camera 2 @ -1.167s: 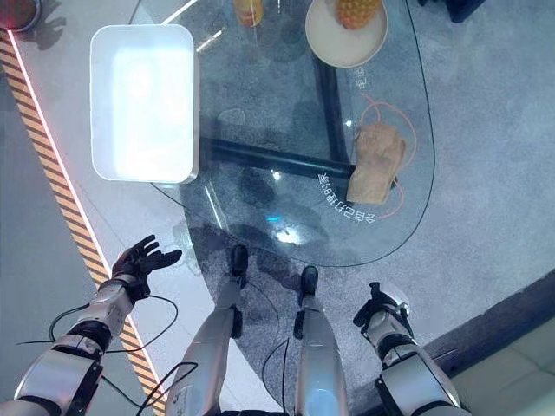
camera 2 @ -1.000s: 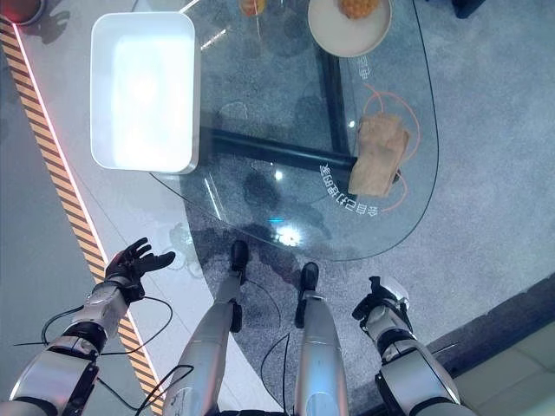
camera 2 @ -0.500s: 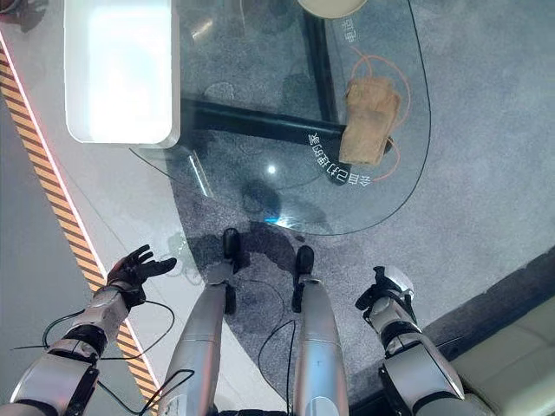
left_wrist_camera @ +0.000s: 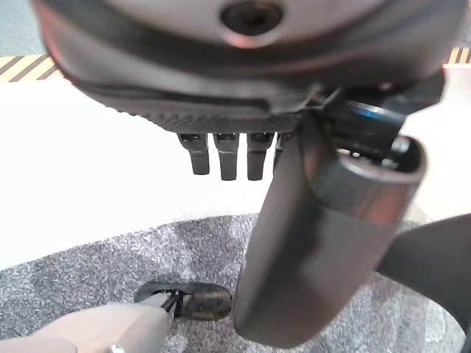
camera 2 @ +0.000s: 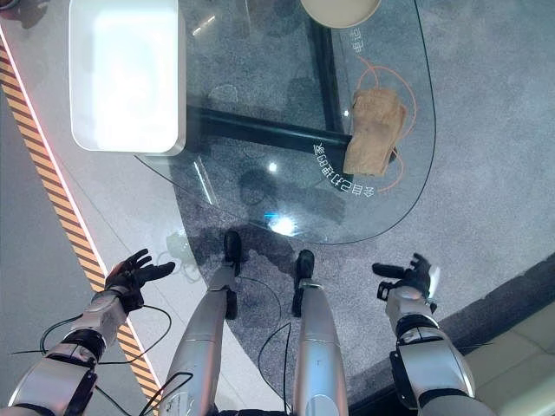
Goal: Wipe the table with a cloth and put it in the basket.
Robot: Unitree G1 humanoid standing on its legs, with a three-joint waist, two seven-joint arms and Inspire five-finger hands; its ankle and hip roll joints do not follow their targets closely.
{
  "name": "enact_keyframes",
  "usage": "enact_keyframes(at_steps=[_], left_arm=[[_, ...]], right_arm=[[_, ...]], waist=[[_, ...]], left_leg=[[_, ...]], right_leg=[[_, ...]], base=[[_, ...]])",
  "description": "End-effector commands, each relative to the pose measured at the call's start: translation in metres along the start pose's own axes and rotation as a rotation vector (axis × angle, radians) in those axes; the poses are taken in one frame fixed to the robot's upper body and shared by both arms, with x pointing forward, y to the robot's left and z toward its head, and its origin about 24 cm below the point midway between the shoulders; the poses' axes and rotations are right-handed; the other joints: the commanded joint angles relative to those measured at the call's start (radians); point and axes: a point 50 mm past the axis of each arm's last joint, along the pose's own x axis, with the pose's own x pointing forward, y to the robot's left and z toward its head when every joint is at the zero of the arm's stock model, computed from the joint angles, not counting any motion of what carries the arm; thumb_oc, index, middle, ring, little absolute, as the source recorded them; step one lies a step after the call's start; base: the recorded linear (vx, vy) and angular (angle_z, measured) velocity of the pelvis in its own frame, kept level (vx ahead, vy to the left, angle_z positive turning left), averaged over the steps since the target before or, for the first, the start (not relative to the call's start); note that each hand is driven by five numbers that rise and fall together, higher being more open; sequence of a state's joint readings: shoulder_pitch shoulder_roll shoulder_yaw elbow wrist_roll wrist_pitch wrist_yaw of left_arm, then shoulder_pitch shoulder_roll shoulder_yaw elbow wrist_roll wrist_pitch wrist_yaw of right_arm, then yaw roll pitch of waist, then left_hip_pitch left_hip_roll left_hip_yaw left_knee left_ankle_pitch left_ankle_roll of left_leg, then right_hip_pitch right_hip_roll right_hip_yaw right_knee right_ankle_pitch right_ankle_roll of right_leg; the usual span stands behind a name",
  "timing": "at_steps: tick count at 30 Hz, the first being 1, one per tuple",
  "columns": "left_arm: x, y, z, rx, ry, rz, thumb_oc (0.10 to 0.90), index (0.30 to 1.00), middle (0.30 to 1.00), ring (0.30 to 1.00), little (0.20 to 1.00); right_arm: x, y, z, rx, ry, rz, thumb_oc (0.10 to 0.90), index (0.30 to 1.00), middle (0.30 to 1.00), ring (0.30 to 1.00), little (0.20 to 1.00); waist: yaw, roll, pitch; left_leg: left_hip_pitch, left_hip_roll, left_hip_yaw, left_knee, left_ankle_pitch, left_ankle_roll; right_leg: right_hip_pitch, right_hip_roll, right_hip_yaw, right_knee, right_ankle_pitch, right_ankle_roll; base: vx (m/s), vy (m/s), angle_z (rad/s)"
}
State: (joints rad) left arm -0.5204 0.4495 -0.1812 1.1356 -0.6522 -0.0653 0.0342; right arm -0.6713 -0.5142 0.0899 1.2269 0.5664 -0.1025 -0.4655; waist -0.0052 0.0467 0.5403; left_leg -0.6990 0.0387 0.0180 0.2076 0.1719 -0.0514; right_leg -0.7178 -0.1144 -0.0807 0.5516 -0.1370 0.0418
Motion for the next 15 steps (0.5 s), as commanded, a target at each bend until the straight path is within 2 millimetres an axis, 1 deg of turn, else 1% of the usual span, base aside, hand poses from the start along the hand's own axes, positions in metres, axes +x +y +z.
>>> enact_keyframes(at_steps=[1, 4, 7, 8, 11, 13, 14, 15], left_arm=[[-0.004, 0.023, -0.006, -0.004, -0.006, 0.088, 0.800, 0.900, 0.900, 0.900, 0.900], [-0.004, 0.021, -0.005, -0.013, -0.014, 0.083, 0.800, 0.900, 0.900, 0.900, 0.900], [-0.003, 0.019, -0.004, -0.016, -0.021, 0.075, 0.800, 0.900, 0.900, 0.900, 0.900], [-0.003, 0.019, -0.004, -0.016, -0.021, 0.075, 0.800, 0.900, 0.900, 0.900, 0.900], [-0.002, 0.017, -0.002, -0.020, -0.019, 0.073, 0.800, 0.900, 0.900, 0.900, 0.900], [-0.002, 0.017, -0.002, -0.019, -0.019, 0.069, 0.800, 0.900, 0.900, 0.900, 0.900], [-0.002, 0.017, -0.001, -0.020, -0.017, 0.067, 0.800, 0.900, 0.900, 0.900, 0.900], [-0.001, 0.017, 0.000, -0.021, -0.017, 0.064, 0.800, 0.900, 0.900, 0.900, 0.900]], right_arm=[[0.009, -0.038, 0.046, 0.201, -0.195, -0.216, 0.800, 0.900, 0.900, 0.900, 0.900], [0.003, -0.032, 0.077, 0.303, -0.312, -0.235, 0.800, 0.900, 0.900, 0.900, 0.900], [-0.005, -0.025, 0.104, 0.369, -0.407, -0.248, 0.800, 0.900, 0.900, 0.900, 0.900], [-0.006, -0.025, 0.109, 0.380, -0.420, -0.249, 0.800, 0.900, 0.900, 0.900, 0.900], [-0.012, -0.024, 0.132, 0.457, -0.492, -0.260, 0.800, 0.900, 0.900, 0.900, 0.900], [-0.016, -0.024, 0.143, 0.497, -0.527, -0.267, 0.800, 0.900, 0.900, 0.900, 0.900], [-0.018, -0.023, 0.147, 0.516, -0.543, -0.268, 0.800, 0.900, 0.900, 0.900, 0.900], [-0.022, -0.020, 0.156, 0.528, -0.575, -0.258, 0.800, 0.900, 0.900, 0.900, 0.900]], waist=[[0.007, -0.018, -0.020], [0.005, -0.015, -0.020], [0.004, -0.010, -0.020], [0.003, -0.009, -0.020], [0.003, -0.004, -0.020], [0.004, -0.002, -0.020], [0.004, 0.000, -0.020], [0.004, 0.001, -0.020]], left_leg=[[-0.014, -0.004, -0.001, 0.158, -0.173, 0.001], [-0.020, -0.007, -0.001, 0.157, -0.173, 0.001], [-0.026, -0.008, -0.004, 0.152, -0.170, -0.001], [-0.026, -0.009, -0.004, 0.151, -0.171, -0.001], [-0.024, -0.014, -0.003, 0.141, -0.170, 0.000], [-0.024, -0.016, -0.005, 0.138, -0.170, -0.001], [-0.023, -0.017, -0.006, 0.137, -0.171, -0.001], [-0.021, -0.017, -0.005, 0.135, -0.172, 0.000]], right_leg=[[0.001, -0.003, -0.016, -0.156, 0.125, 0.025], [-0.008, -0.001, -0.016, -0.154, 0.123, 0.024], [-0.014, -0.002, -0.016, -0.157, 0.123, 0.024], [-0.014, -0.001, -0.016, -0.157, 0.122, 0.023], [-0.013, -0.002, -0.017, -0.166, 0.120, 0.022], [-0.014, -0.003, -0.020, -0.169, 0.119, 0.022], [-0.012, -0.005, -0.021, -0.169, 0.118, 0.022], [-0.010, -0.006, -0.022, -0.171, 0.116, 0.022]], base=[[0.00, 0.000, 0.00], [0.00, 0.000, 0.00], [0.00, 0.000, 0.00], [0.00, 0.000, 0.00], [0.00, 0.016, 0.03], [0.00, 0.008, -0.02], [0.01, 0.020, -0.04], [0.00, 0.000, 0.00]])
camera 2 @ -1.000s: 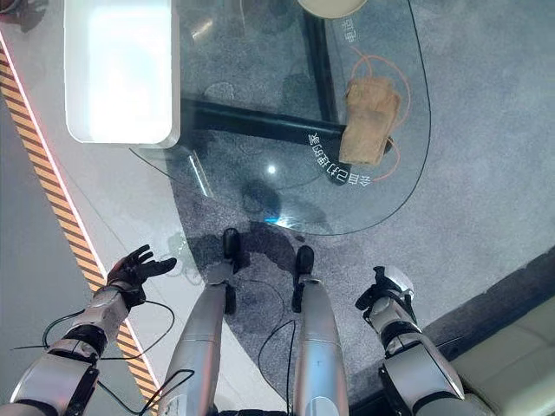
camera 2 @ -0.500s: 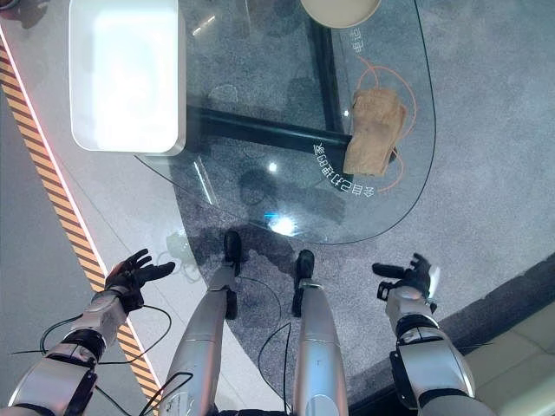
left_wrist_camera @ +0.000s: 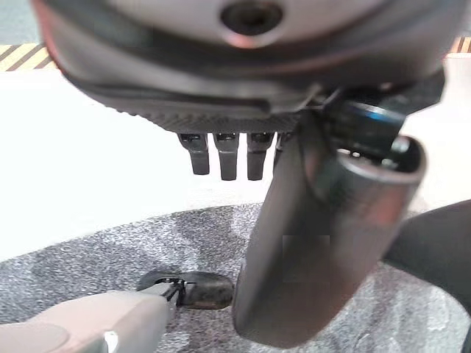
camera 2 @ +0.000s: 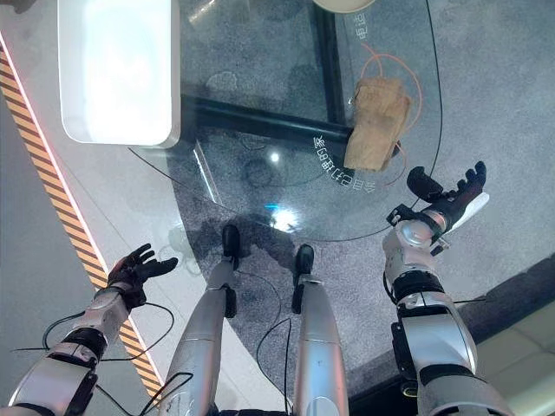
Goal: Wipe the table with a cloth and put it in the basket.
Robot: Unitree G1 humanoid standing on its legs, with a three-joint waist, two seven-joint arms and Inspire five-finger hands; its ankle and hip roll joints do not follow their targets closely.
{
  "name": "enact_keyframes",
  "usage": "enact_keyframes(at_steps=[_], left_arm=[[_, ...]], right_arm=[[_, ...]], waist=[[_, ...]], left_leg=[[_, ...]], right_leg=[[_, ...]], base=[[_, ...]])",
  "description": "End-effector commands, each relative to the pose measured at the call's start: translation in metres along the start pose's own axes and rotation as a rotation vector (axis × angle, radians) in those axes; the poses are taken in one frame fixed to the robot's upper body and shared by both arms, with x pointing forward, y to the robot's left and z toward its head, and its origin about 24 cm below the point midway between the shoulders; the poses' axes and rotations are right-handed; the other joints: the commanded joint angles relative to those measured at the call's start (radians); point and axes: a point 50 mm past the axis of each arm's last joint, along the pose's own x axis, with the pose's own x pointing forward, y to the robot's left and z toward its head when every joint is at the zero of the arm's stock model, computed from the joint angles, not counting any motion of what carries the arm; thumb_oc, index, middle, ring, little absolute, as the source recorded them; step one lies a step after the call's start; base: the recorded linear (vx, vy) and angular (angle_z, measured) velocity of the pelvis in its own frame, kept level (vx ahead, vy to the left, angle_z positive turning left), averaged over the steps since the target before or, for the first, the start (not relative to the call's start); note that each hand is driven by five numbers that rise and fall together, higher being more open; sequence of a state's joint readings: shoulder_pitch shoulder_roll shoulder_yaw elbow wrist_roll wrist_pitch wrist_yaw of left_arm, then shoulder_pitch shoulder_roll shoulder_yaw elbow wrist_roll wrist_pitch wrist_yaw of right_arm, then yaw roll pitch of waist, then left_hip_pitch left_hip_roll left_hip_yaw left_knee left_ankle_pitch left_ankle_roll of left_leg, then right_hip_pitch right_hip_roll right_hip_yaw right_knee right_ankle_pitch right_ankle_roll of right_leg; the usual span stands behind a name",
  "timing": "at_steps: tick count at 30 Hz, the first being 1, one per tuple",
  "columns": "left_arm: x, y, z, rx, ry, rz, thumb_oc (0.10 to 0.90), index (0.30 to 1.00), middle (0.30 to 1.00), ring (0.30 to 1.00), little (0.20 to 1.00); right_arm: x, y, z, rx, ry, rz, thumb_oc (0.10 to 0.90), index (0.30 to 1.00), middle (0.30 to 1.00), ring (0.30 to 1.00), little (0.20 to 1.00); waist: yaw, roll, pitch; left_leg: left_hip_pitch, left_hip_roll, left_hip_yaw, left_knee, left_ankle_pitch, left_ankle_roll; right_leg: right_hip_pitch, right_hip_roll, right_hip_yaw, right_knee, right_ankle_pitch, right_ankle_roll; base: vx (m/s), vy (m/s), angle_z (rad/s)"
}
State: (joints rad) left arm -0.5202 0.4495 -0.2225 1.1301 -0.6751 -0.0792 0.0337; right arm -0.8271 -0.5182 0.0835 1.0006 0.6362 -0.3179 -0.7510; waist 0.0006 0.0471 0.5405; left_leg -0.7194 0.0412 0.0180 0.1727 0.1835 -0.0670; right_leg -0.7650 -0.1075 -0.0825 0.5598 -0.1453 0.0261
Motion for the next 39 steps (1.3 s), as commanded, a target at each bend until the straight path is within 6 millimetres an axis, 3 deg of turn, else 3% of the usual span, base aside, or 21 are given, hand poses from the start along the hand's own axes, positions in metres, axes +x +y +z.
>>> enact_keyframes(at_steps=[1, 2, 6, 11, 18, 27, 39], left_arm=[[-0.001, 0.021, 0.002, -0.033, -0.011, 0.080, 0.800, 0.900, 0.900, 0.900, 0.900], [-0.001, 0.021, 0.002, -0.033, -0.011, 0.080, 0.800, 0.900, 0.900, 0.900, 0.900], [0.000, 0.018, 0.005, -0.029, -0.013, 0.064, 0.800, 0.900, 0.900, 0.900, 0.900], [0.000, 0.016, 0.004, -0.022, -0.010, 0.053, 0.800, 0.900, 0.900, 0.900, 0.900], [-0.001, 0.011, -0.003, -0.016, -0.005, 0.036, 0.800, 0.900, 0.900, 0.900, 0.900], [-0.002, 0.003, -0.009, -0.007, 0.003, 0.016, 0.800, 0.900, 0.900, 0.900, 0.900], [-0.003, -0.008, -0.016, -0.009, 0.011, -0.005, 0.800, 0.900, 0.900, 0.900, 0.900]], right_arm=[[0.021, -0.019, 0.058, 0.106, -0.240, -0.101, 0.800, 0.900, 0.900, 0.900, 0.900], [0.021, -0.019, 0.058, 0.106, -0.240, -0.101, 0.800, 0.900, 0.900, 0.900, 0.900], [0.008, 0.012, 0.078, 0.127, -0.290, 0.002, 0.800, 0.900, 0.900, 0.900, 0.900], [-0.008, 0.040, 0.085, 0.080, -0.315, 0.146, 0.800, 0.900, 0.900, 0.900, 0.900], [-0.033, 0.069, 0.075, -0.045, -0.298, 0.289, 0.800, 0.900, 0.900, 0.900, 0.900], [-0.045, 0.081, 0.060, -0.161, -0.269, 0.262, 0.800, 0.900, 0.900, 0.900, 0.900], [-0.038, 0.067, 0.053, -0.280, -0.353, 0.035, 0.800, 0.900, 0.900, 0.900, 0.900]], waist=[[-0.001, 0.002, -0.021], [-0.001, 0.002, -0.021], [0.004, 0.007, -0.021], [0.008, 0.009, -0.021], [0.016, 0.012, -0.021], [0.029, 0.030, -0.021], [0.027, 0.043, -0.021]], left_leg=[[-0.001, -0.020, -0.004, 0.169, -0.183, 0.015], [-0.002, -0.020, -0.004, 0.169, -0.183, 0.015], [-0.001, -0.022, -0.004, 0.160, -0.180, 0.014], [0.004, -0.024, -0.001, 0.150, -0.175, 0.013], [0.016, -0.028, 0.004, 0.139, -0.169, 0.012], [0.025, -0.037, 0.012, 0.131, -0.166, 0.015], [0.023, -0.038, 0.016, 0.141, -0.170, 0.019]], right_leg=[[0.036, -0.013, -0.020, -0.181, 0.124, 0.037], [0.036, -0.014, -0.020, -0.181, 0.124, 0.037], [0.038, -0.018, -0.025, -0.189, 0.123, 0.036], [0.042, -0.018, -0.026, -0.196, 0.123, 0.034], [0.055, -0.021, -0.030, -0.202, 0.120, 0.027], [0.061, -0.028, -0.035, -0.205, 0.120, 0.023], [0.052, -0.025, -0.024, -0.193, 0.121, 0.026]], base=[[0.00, 0.000, 0.00], [0.00, 0.000, 0.00], [0.00, 0.000, 0.00], [0.00, 0.000, 0.00], [0.01, 0.011, 0.04], [0.00, 0.000, 0.00], [0.00, 0.002, 0.01]])
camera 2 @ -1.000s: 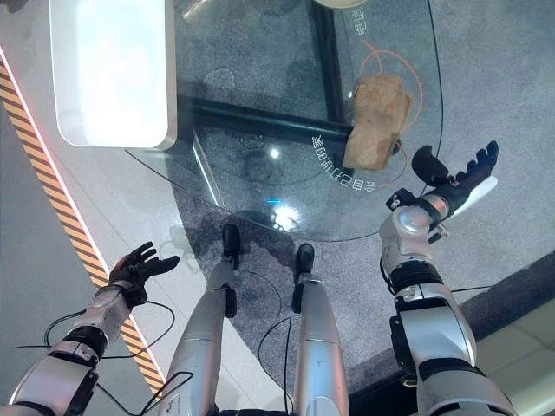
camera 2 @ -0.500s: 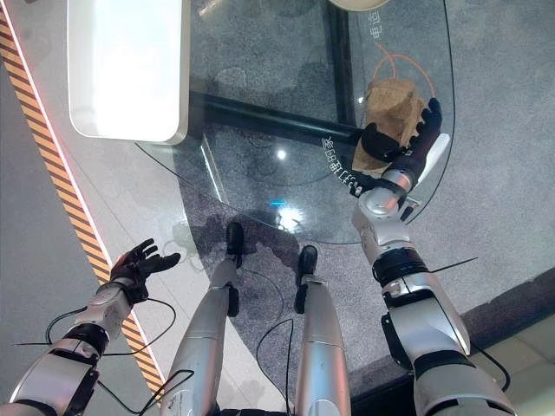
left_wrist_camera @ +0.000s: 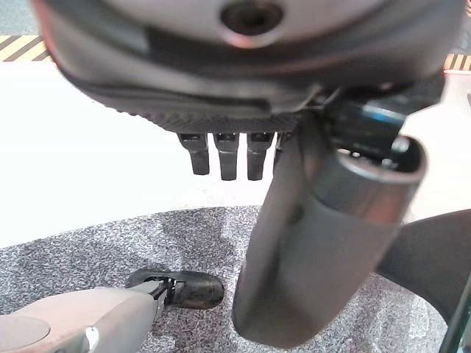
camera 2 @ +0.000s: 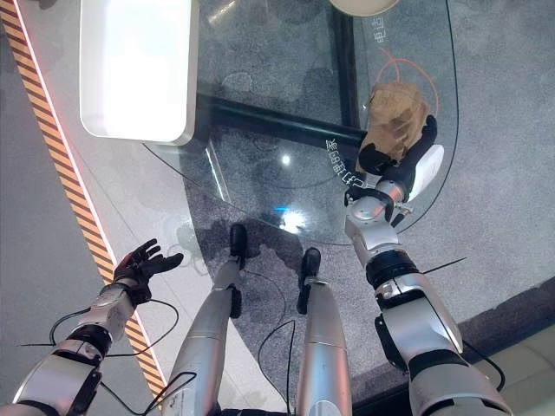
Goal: Wipe the table with a cloth and put it in the basket.
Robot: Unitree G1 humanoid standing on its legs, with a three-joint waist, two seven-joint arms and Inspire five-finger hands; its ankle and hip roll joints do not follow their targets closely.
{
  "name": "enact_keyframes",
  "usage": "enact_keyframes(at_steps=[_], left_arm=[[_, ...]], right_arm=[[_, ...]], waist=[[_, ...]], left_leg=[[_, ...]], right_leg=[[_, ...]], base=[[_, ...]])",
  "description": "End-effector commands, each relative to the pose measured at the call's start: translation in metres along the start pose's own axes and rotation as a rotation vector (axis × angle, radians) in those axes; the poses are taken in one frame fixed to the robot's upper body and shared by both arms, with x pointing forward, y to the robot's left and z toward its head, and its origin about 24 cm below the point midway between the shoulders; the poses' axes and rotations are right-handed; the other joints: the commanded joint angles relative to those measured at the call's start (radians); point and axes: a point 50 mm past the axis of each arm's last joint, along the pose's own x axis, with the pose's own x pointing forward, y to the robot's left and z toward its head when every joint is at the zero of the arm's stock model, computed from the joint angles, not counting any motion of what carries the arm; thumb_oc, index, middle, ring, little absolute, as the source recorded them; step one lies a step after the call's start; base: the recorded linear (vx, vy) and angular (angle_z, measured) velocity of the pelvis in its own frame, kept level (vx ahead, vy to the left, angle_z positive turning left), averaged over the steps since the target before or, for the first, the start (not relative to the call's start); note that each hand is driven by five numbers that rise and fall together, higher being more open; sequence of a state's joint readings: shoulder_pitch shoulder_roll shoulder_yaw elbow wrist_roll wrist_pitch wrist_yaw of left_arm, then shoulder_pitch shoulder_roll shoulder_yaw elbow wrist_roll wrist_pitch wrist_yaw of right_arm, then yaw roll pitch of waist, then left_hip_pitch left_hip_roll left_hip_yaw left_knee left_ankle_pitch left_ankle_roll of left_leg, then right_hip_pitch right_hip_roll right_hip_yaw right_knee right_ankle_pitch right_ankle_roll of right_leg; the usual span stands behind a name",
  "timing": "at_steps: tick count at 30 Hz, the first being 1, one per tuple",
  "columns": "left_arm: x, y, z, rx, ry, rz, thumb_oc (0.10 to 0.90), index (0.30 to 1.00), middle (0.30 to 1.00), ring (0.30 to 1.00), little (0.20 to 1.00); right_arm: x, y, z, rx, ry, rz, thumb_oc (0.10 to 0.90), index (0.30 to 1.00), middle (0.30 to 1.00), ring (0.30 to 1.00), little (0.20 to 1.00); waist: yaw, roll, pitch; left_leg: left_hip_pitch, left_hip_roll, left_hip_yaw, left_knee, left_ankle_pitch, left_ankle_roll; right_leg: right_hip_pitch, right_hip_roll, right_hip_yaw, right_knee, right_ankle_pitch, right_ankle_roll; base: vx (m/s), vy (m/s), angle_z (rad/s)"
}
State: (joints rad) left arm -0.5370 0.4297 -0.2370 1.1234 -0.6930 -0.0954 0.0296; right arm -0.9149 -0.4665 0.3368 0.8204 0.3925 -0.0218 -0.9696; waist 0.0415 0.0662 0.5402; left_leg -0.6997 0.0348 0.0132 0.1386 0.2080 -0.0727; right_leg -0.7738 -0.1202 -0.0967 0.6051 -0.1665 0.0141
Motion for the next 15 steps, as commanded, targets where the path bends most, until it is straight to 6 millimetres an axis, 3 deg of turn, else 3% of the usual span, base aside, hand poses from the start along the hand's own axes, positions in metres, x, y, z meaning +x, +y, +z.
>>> enact_keyframes(at_steps=[1, 15], left_arm=[[-0.005, 0.004, -0.020, 0.008, 0.036, 0.031, 0.800, 0.900, 0.900, 0.900, 0.900], [-0.003, -0.004, -0.017, 0.011, 0.033, 0.020, 0.800, 0.900, 0.900, 0.900, 0.900]], right_arm=[[0.014, -0.013, 0.030, 0.024, -0.151, -0.128, 0.800, 0.900, 0.900, 0.900, 0.900], [0.002, 0.001, 0.002, 0.052, -0.042, -0.002, 0.800, 0.900, 0.900, 0.900, 0.900]], waist=[[-0.014, 0.024, -0.020], [-0.015, 0.030, -0.020]], left_leg=[[0.004, -0.032, 0.020, 0.174, -0.195, 0.025], [-0.005, -0.035, 0.018, 0.170, -0.190, 0.023]], right_leg=[[0.062, -0.012, -0.009, -0.239, 0.142, 0.038], [0.049, -0.007, -0.006, -0.241, 0.144, 0.037]], base=[[0.00, 0.000, 0.00], [0.00, 0.000, 0.00]])
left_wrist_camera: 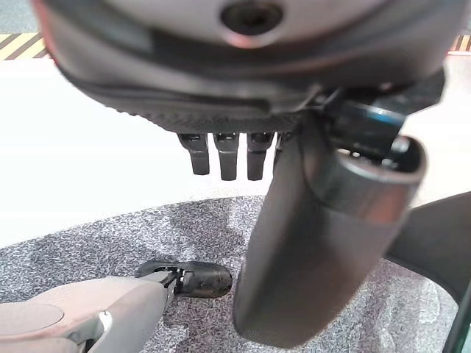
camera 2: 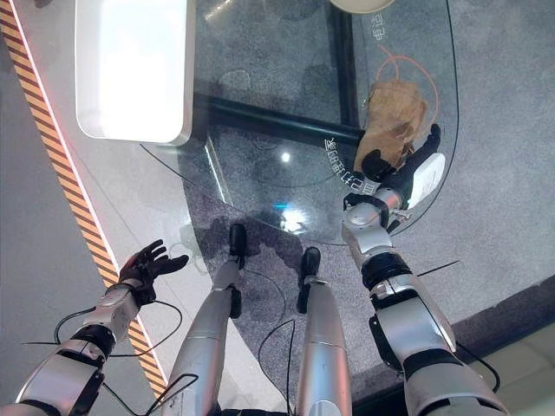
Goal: Wipe the table with a cloth and put it in the basket.
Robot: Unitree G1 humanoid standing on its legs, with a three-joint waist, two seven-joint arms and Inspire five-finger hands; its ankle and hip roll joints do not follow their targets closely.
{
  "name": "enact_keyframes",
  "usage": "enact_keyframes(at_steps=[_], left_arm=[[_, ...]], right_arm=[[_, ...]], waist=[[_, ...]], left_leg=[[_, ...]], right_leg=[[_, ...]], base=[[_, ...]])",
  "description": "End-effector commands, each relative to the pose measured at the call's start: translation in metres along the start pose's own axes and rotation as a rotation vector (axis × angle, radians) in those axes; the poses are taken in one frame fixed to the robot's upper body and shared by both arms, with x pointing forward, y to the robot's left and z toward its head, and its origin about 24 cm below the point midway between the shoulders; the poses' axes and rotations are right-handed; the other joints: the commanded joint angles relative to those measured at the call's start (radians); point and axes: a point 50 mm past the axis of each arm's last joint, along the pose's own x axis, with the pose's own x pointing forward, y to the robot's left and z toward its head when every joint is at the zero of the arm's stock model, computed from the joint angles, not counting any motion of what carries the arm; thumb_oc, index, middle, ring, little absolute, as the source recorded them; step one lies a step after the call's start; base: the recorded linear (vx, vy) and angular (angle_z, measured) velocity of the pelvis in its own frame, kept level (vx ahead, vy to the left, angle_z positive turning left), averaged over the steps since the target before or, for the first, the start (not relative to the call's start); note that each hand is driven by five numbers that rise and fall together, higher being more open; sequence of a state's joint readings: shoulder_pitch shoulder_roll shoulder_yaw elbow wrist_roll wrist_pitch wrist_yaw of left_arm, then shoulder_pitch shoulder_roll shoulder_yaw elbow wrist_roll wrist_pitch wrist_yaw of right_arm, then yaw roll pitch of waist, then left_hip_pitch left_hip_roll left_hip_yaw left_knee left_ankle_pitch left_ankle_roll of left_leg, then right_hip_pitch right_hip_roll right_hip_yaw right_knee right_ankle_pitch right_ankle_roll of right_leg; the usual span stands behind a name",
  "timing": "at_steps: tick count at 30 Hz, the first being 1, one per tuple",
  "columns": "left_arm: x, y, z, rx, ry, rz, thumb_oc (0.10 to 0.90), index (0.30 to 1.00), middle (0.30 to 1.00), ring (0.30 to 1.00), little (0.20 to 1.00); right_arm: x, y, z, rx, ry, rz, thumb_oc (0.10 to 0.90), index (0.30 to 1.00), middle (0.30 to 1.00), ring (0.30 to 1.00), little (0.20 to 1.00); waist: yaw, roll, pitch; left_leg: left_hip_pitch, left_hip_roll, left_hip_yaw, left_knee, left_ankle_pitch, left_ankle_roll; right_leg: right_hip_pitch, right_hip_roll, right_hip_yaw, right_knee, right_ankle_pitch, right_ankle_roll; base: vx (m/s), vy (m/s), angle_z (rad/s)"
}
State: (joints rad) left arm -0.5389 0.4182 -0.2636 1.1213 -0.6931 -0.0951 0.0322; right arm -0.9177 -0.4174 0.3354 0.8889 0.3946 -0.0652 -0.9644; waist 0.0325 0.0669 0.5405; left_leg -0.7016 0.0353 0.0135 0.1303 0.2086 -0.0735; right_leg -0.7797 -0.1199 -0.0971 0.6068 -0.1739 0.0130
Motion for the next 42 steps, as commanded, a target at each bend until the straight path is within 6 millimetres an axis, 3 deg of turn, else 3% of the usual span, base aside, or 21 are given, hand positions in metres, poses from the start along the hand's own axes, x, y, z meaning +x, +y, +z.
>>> enact_keyframes(at_steps=[1, 7, 25, 30, 42], left_arm=[[-0.003, 0.001, -0.015, -0.007, 0.025, 0.037, 0.800, 0.900, 0.900, 0.900, 0.900], [-0.004, 0.000, -0.018, -0.006, 0.027, 0.035, 0.800, 0.900, 0.900, 0.900, 0.900], [-0.008, -0.004, -0.031, -0.014, 0.043, 0.031, 0.800, 0.900, 0.900, 0.900, 0.900], [-0.008, -0.006, -0.033, -0.019, 0.045, 0.027, 0.800, 0.900, 0.900, 0.900, 0.900], [-0.007, -0.005, -0.033, -0.010, 0.055, 0.009, 0.800, 0.900, 0.900, 0.900, 0.900]], right_arm=[[0.009, -0.006, 0.014, 0.045, -0.079, -0.008, 0.800, 0.900, 0.900, 0.900, 0.900], [0.000, 0.002, 0.012, 0.074, -0.058, 0.043, 0.800, 0.900, 0.900, 0.900, 0.900], [-0.021, 0.016, 0.037, 0.243, -0.083, 0.110, 0.800, 0.900, 0.900, 0.900, 0.900], [-0.022, 0.016, 0.032, 0.154, -0.087, 0.091, 0.800, 0.900, 0.900, 0.900, 0.900], [0.002, 0.002, 0.010, -0.062, -0.069, 0.012, 0.800, 0.900, 0.900, 0.900, 0.900]], waist=[[-0.005, 0.030, -0.021], [-0.006, 0.031, -0.021], [-0.012, 0.029, -0.021], [-0.013, 0.031, -0.021], [-0.006, 0.044, -0.021]], left_leg=[[-0.002, -0.036, 0.018, 0.175, -0.189, 0.023], [0.003, -0.037, 0.019, 0.168, -0.184, 0.020], [0.024, -0.035, 0.030, 0.137, -0.170, 0.017], [0.024, -0.035, 0.032, 0.138, -0.168, 0.017], [0.017, -0.037, 0.030, 0.153, -0.173, 0.020]], right_leg=[[0.056, -0.008, -0.006, -0.245, 0.152, 0.038], [0.061, -0.006, -0.006, -0.248, 0.153, 0.038], [0.074, -0.003, -0.004, -0.264, 0.156, 0.037], [0.075, -0.004, -0.003, -0.265, 0.158, 0.037], [0.070, -0.011, -0.006, -0.257, 0.157, 0.039]], base=[[0.00, 0.000, 0.00], [0.00, 0.000, 0.00], [0.00, 0.000, 0.00], [0.00, 0.000, 0.00], [0.00, 0.000, 0.00]])
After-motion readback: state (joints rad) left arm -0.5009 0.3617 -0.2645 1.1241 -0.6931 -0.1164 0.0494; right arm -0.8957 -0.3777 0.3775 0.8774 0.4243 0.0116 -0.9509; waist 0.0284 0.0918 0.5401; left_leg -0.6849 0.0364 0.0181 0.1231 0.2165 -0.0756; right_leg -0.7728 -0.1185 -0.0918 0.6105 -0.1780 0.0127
